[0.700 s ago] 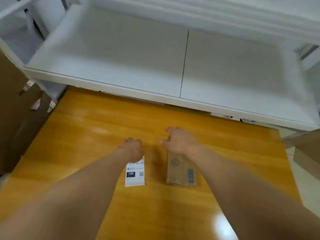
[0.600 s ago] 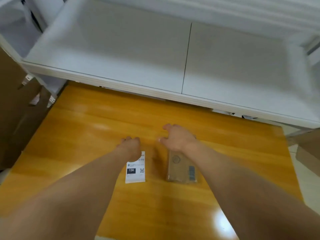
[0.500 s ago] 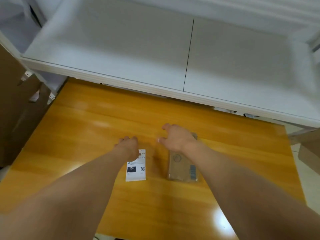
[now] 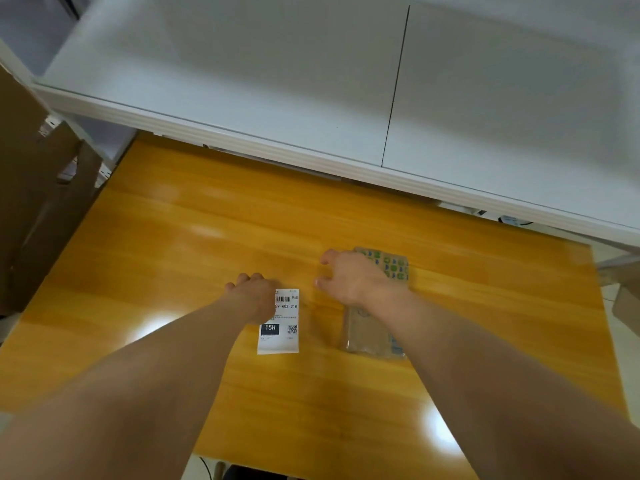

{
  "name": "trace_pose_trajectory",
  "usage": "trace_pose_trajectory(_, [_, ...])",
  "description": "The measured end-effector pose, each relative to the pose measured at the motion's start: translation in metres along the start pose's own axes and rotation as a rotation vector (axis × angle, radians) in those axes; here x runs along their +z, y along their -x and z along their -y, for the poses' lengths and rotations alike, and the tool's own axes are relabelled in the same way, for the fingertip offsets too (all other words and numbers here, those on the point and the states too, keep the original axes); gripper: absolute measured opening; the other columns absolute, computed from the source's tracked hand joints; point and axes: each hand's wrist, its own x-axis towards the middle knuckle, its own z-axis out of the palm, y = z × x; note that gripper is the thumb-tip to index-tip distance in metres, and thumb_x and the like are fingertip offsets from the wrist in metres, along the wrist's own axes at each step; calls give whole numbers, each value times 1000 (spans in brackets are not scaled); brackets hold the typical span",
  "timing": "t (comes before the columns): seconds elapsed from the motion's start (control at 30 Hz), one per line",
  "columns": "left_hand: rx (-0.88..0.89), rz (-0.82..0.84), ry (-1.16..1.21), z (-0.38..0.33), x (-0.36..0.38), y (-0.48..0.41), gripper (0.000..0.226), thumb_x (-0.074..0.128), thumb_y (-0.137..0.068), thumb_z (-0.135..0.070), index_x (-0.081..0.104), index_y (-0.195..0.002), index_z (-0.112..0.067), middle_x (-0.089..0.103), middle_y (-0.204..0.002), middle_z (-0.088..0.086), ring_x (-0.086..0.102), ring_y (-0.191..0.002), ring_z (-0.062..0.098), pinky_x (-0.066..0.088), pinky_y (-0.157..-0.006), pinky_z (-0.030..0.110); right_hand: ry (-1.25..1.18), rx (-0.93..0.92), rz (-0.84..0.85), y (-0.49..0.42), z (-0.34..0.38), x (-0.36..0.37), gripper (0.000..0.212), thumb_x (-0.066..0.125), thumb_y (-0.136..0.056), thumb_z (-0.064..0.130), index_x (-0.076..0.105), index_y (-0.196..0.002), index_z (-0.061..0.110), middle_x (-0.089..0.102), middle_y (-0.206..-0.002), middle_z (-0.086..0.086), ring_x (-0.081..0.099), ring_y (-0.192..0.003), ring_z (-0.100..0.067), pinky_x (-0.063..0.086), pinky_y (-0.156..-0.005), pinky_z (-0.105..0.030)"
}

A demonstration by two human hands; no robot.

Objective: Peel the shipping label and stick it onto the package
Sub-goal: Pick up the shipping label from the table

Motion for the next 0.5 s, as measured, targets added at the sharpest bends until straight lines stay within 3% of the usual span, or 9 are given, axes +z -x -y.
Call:
trace_pose_trajectory(0.13, [12, -12, 43, -1, 0, 1, 57, 38, -90, 2, 48, -140, -22, 42, -138, 9, 30, -135, 34, 28, -112, 50, -30, -8, 1, -2, 2, 2, 53, 55, -96, 42, 45, -143, 20, 56, -137, -10, 57, -119, -29, 51, -96, -39])
trace_pose_trajectory(0.23, [35, -31, 176, 0, -6, 3, 45, 38, -90, -2, 59, -129, -15, 53, -130, 8, 41, -128, 30, 33, -109, 45, -78, 3, 3, -1, 2, 1, 52, 56, -96, 38, 44, -144, 21, 58, -135, -9, 61, -112, -27, 51, -86, -32])
trace_pose_trajectory(0.3, [56, -56, 307, 2, -15, 3, 32, 42, -93, -10, 67, -112, -12, 65, -113, 7, 58, -105, 27, 46, -93, 39, -125, 23, 5, 0, 1, -2, 54, 57, -96, 36, 42, -145, 21, 58, -135, -9, 61, -111, -26, 48, -82, -30])
trace_pose_trajectory(0.37, [78, -98, 450, 2, -29, 6, 21, 49, -93, -16, 69, -91, -12, 67, -91, 7, 59, -79, 25, 46, -69, 32, -196, 54, -2, 1, 0, -8, 60, 62, -94, 37, 40, -147, 21, 54, -140, -8, 57, -119, -27, 48, -86, -31])
trace_pose_trajectory(0.43, [96, -147, 590, 1, -46, 13, 13, 56, -88, -17, 68, -83, -16, 63, -81, 8, 52, -69, 24, 41, -61, 30, -270, 88, -25, 3, -1, -15, 68, 67, -91, 37, 36, -150, 20, 48, -148, -7, 50, -130, -27, 45, -96, -32])
trace_pose_trajectory(0.5, [116, -198, 711, -3, -64, 23, 11, 63, -87, -18, 72, -87, -13, 61, -76, 6, 50, -66, 20, 39, -56, 25, -318, 127, -43, 5, -3, -23, 75, 71, -89, 36, 33, -151, 18, 45, -150, -6, 46, -133, -26, 42, -95, -30])
